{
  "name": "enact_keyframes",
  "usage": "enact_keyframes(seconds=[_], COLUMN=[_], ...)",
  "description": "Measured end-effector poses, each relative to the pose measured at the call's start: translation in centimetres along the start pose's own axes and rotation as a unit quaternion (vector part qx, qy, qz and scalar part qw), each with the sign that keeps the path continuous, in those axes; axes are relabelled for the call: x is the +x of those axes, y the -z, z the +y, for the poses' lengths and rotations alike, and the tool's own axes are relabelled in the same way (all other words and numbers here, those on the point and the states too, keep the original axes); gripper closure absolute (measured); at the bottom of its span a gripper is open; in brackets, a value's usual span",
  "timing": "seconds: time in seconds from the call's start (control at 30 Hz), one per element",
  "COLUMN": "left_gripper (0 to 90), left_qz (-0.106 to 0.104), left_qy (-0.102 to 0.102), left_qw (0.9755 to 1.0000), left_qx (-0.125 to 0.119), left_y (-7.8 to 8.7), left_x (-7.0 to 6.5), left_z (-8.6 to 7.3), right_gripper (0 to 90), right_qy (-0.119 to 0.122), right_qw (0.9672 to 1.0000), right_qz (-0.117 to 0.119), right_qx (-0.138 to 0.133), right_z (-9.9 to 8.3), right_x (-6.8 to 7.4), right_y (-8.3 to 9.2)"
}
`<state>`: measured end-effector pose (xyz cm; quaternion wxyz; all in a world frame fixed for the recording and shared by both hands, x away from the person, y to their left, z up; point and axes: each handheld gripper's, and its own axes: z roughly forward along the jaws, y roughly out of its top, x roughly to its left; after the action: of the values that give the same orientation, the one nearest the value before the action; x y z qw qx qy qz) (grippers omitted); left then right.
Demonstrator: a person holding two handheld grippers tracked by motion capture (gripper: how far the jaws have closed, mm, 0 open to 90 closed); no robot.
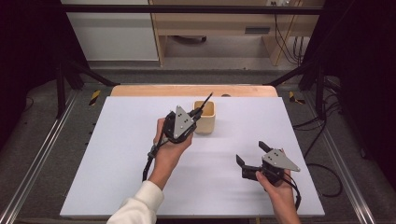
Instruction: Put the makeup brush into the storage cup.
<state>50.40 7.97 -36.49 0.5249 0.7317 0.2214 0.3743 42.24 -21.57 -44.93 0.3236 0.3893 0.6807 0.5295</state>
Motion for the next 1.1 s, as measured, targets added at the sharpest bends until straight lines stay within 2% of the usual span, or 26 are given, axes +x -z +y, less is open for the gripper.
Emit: enact_keyframes(seconds=[0.33,0.77,0.87,1.1], left_gripper=[83.9,83.9,83.9,83.9], left_qz=[0.004,0.011,0.015,0.020], left_qy=[0.031,0.076,0.079,0.092], left_qw=[0.9995,0.9968,0.9964,0.9951], left_qx=[-0.010,-0.023,-0.027,-0.031], left_y=[0.1,-0.4,-0.5,-0.6], left_x=[0.7,1.3,1.3,1.2], left_z=[0.0,-0.2,-0.1,0.0], right_gripper=[3.2,3.2,3.2,3.3], right_qy=[-0.008,0.001,0.010,0.009], right_qw=[1.0000,0.9999,0.9998,0.9998], right_qz=[0.005,0.011,0.009,0.007], right_qx=[0.000,-0.005,-0.013,-0.018], right_z=[-0.1,-0.1,0.0,0.0], right_x=[-0.1,0.1,0.1,-0.1], right_y=[0.1,0.1,0.2,0.4])
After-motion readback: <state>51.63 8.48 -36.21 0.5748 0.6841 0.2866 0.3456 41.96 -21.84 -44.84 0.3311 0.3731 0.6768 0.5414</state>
